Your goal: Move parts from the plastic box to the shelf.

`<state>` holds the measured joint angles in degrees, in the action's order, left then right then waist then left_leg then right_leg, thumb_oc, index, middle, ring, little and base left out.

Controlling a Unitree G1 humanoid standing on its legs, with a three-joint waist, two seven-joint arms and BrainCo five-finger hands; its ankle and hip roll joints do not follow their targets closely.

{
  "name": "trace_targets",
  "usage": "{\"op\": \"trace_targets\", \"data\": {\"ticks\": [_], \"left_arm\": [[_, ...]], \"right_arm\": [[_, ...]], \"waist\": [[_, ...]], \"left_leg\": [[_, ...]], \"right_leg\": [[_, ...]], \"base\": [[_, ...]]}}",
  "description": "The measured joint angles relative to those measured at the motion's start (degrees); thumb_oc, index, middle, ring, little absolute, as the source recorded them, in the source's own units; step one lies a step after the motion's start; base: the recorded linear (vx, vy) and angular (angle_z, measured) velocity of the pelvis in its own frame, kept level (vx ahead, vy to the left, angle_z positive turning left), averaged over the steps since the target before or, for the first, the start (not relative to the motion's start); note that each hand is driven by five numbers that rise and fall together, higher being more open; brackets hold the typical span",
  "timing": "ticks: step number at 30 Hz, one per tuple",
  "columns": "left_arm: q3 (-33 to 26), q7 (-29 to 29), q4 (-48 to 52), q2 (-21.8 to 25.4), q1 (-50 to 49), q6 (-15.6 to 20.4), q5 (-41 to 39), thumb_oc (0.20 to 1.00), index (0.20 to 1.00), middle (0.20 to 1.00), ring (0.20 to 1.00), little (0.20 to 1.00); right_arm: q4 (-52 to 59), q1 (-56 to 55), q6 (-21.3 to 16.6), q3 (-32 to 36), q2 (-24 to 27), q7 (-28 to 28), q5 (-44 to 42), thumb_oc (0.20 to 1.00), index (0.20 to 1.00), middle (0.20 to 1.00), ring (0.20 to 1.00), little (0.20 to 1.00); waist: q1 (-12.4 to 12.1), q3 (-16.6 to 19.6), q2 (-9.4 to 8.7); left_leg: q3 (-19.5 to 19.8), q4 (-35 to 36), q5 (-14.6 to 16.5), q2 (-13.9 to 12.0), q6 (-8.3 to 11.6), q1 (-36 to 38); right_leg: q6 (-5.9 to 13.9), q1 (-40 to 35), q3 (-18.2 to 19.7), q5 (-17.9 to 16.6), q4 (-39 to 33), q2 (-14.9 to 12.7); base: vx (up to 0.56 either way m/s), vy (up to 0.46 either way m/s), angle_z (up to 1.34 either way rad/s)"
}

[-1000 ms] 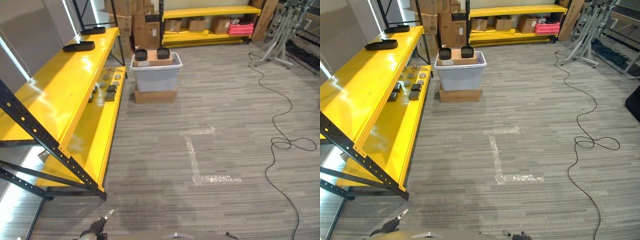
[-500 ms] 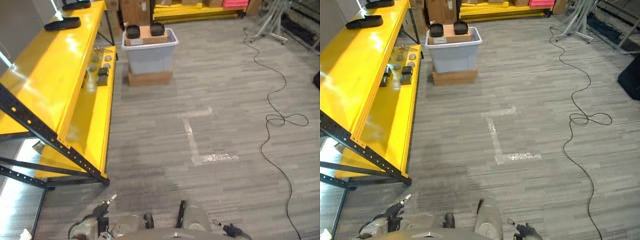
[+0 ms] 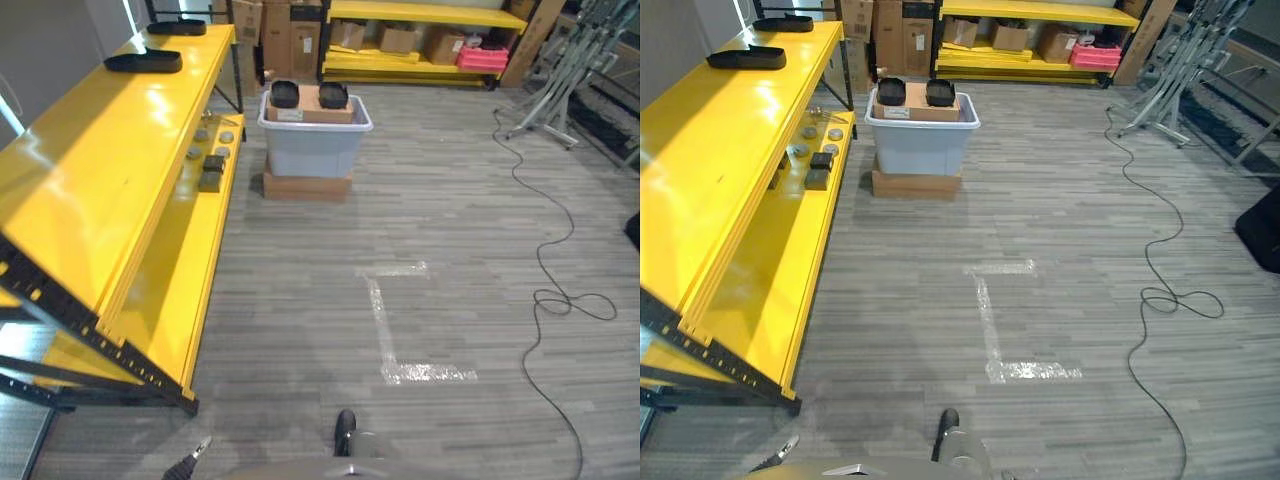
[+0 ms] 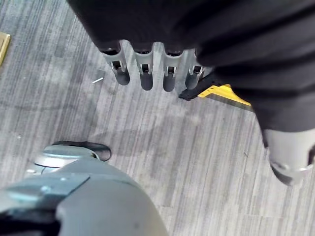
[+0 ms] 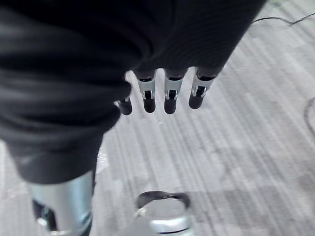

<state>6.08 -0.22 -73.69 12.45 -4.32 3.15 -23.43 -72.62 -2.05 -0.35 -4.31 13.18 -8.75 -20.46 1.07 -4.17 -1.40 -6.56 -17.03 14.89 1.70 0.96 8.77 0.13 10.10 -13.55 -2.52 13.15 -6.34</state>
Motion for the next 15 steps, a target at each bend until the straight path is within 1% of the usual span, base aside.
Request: {"op": "trace_targets", "data": {"ticks": [1,2,3,4,5,6,7,8,9,10,11,12,13,14,15], "left_arm": [[-0.5,0.1,-1.4,-0.3,0.6,0.1,0.0,1.000,1.000,1.000,1.000,1.000],[-0.7,0.3,-1.8,-1.0,1.7,0.1,0.0,1.000,1.000,1.000,1.000,1.000],[-1.4,0.5,-1.6,-1.8,3.0,0.4,-0.1,1.000,1.000,1.000,1.000,1.000],[-1.5,1.1,-0.9,-0.7,3.2,0.8,-0.1,1.000,1.000,1.000,1.000,1.000],[-1.8,1.1,0.0,-0.1,4.5,0.5,-0.1,1.000,1.000,1.000,1.000,1.000],[-1.4,1.1,1.7,0.2,4.9,0.9,0.0,1.000,1.000,1.000,1.000,1.000],[-1.5,1.0,2.9,0.5,5.2,1.1,-0.1,1.000,1.000,1.000,1.000,1.000],[-1.5,1.1,3.3,1.3,5.4,1.2,-0.4,1.000,1.000,1.000,1.000,1.000],[-1.5,1.3,3.0,1.7,3.9,0.9,-1.3,1.000,1.000,1.000,1.000,1.000],[-1.6,1.4,2.6,1.8,2.8,0.4,-1.9,1.000,1.000,1.000,1.000,1.000],[-1.6,1.5,2.6,1.8,2.3,0.4,-2.5,1.000,1.000,1.000,1.000,1.000],[-1.8,1.7,2.8,0.5,2.0,1.1,-3.6,1.000,1.000,1.000,1.000,1.000],[-1.8,2.0,2.4,0.3,2.0,1.2,-3.7,1.000,1.000,1.000,1.000,1.000],[-2.1,2.0,0.5,-0.1,2.1,1.1,-4.0,1.000,1.000,1.000,1.000,1.000],[-3.0,2.0,0.3,0.0,2.1,1.1,-4.2,1.000,1.000,1.000,1.000,1.000]], "right_arm": [[0.9,0.9,0.1,0.0,0.6,0.0,0.2,1.000,1.000,1.000,1.000,1.000],[1.5,1.0,0.0,-0.1,1.5,0.0,0.2,1.000,1.000,1.000,1.000,1.000],[1.8,1.6,0.1,0.0,2.5,-0.1,0.1,1.000,1.000,1.000,1.000,1.000],[2.5,2.2,0.4,0.0,2.2,-0.2,0.0,1.000,1.000,1.000,1.000,1.000],[4.1,1.6,0.7,0.0,2.3,-0.3,-0.1,1.000,1.000,1.000,1.000,1.000],[3.7,1.2,1.0,0.4,2.7,-0.6,-0.1,1.000,1.000,1.000,1.000,1.000],[3.3,1.7,1.5,0.3,2.7,-0.6,-0.1,1.000,1.000,1.000,1.000,1.000],[2.7,2.5,1.8,0.1,2.4,-0.5,-0.1,1.000,1.000,1.000,1.000,1.000],[1.9,3.9,1.6,-0.1,2.1,-0.5,0.0,1.000,1.000,1.000,1.000,1.000],[2.1,3.5,1.5,-0.9,2.2,-0.5,0.4,1.000,1.000,1.000,1.000,1.000],[1.7,3.8,1.3,-1.4,2.3,-0.5,0.7,1.000,1.000,1.000,1.000,1.000],[0.0,3.9,1.6,-1.3,3.6,-0.6,0.7,1.000,1.000,1.000,1.000,1.000],[-0.3,3.7,1.5,-1.5,4.0,-0.6,0.7,1.000,1.000,1.000,1.000,1.000],[-0.3,1.8,1.2,-2.1,4.7,-0.5,0.7,1.000,1.000,1.000,1.000,1.000],[-0.4,1.0,1.1,-2.4,4.7,-0.4,0.7,1.000,1.000,1.000,1.000,1.000]], "waist": [[-0.2,0.4,-0.27],[0.1,1.3,-0.35],[0.0,0.8,-0.81],[-0.8,1.1,-2.69],[-0.3,1.1,-3.72],[-1.2,1.2,-2.91],[-1.9,-0.1,-4.24],[-2.6,-1.1,-4.93],[-3.0,-2.1,-5.44],[-2.7,-2.3,-5.18],[-2.9,-2.1,-4.15],[-5.3,-2.6,-1.41],[-5.2,-2.9,0.37],[-3.8,-3.0,2.51],[-3.9,-3.2,2.23]], "left_leg": [[-1.2,-6.3,-2.9,-0.7,2.73,-2.7],[-2.1,-11.5,-7.2,-1.1,2.63,-5.3],[-2.1,-16.7,-11.7,-1.0,2.69,-7.3],[-1.8,-32.9,-22.5,-3.7,2.14,-15.9],[-1.3,-45.4,-25.1,-5.7,1.27,-23.9],[0.1,-52.1,-22.0,-7.0,0.27,-31.3],[-0.1,-51.2,-19.0,-7.1,-0.02,-35.3],[-1.9,-46.1,-17.4,-7.0,-0.46,-36.7],[-4.7,-35.5,-16.4,-7.3,-0.02,-37.1],[-5.8,-29.8,-15.6,-6.7,0.58,-37.6],[-7.3,-20.5,-14.8,-6.0,0.64,-36.2],[-8.3,4.9,-16.9,-6.4,2.37,-31.3],[-8.3,9.5,-18.3,-6.7,2.90,-31.0],[-8.2,17.9,-19.0,-6.4,2.55,-31.3],[-8.0,18.3,-19.1,-5.9,2.56,-31.4]], "right_leg": [[-0.85,-0.7,-0.5,0.4,0.7,-0.6],[-1.29,-1.1,-1.2,0.7,1.9,-1.3],[-1.48,0.3,-2.5,4.0,6.2,-0.8],[-4.74,-1.7,-2.5,6.6,-0.5,2.8],[-8.05,-2.5,-2.6,4.2,-2.9,3.5],[-7.70,-2.4,-1.6,4.6,-3.1,5.1],[-7.54,-3.7,-0.7,4.8,-4.0,5.7],[-6.53,-5.2,-0.3,4.3,-5.9,5.8],[-5.78,-8.5,0.0,3.7,-8.4,6.4],[-3.42,-11.0,1.2,5.2,-11.1,7.6],[-0.02,-12.3,1.8,6.4,-13.0,8.2],[1.05,-13.2,-1.3,7.7,-10.8,8.6],[-2.07,-15.2,-1.0,7.5,-12.1,10.4],[-2.21,-19.2,-0.7,8.6,-14.2,12.3],[-1.81,-20.4,0.5,9.5,-14.1,12.2]], "base": [[0.26,-0.269,0.07],[0.28,-0.301,0.14],[0.34,-0.365,0.15],[0.26,-0.247,0.41],[0.31,-0.186,0.48],[0.20,-0.042,0.38],[0.15,-0.006,-0.08],[0.44,0.114,-0.68],[0.60,0.168,-0.76],[0.61,0.173,-0.71],[0.52,0.143,-0.90],[0.58,0.151,-0.97],[0.88,0.231,-0.95],[0.65,0.169,-0.40],[0.60,0.157,-0.36]]}}
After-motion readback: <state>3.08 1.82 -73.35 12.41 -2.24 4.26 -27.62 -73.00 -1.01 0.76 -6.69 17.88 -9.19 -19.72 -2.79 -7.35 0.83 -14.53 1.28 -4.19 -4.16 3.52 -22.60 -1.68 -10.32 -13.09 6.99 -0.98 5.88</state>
